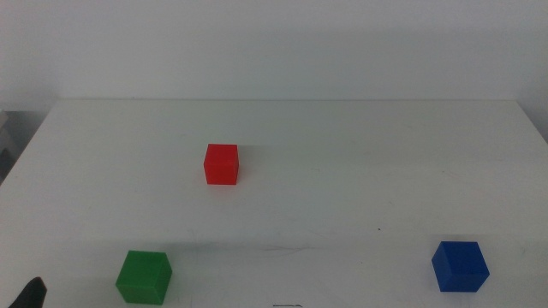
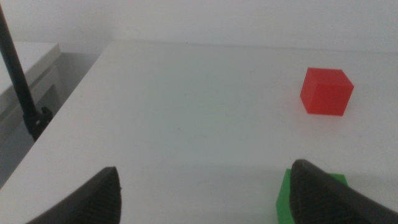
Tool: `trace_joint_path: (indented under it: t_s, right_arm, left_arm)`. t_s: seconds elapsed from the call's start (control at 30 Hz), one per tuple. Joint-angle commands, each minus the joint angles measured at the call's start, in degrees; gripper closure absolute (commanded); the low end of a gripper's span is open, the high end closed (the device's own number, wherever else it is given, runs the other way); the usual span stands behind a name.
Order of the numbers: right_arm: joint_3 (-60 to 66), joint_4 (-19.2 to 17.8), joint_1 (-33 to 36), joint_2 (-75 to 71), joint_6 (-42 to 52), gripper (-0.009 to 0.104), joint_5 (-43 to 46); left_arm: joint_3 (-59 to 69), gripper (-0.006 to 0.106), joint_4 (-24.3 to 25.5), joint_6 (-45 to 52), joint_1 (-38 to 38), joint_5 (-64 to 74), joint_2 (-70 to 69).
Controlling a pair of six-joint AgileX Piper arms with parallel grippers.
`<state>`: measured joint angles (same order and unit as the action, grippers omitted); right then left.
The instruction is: Stack red cubes first, then green, then blue cubes in a specific spot.
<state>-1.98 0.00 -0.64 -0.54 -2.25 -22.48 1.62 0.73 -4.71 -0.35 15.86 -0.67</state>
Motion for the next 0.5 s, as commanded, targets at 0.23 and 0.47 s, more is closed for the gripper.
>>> trace_joint_path:
  t_s: [0.23,0.47]
  right_arm:
    - [-1.5,-0.5,-0.2,-1.3,0.5,0.015,4.2]
    - [-1.5,-0.5,-0.2,-1.3,0.5,0.015,4.2]
  left_arm:
    - [-26.0,0.009,-0.7,-0.6,-0.2,19.4,15.1]
    - [-46.0,0.009,-0.7,1.0,-0.2,30.2,31.0]
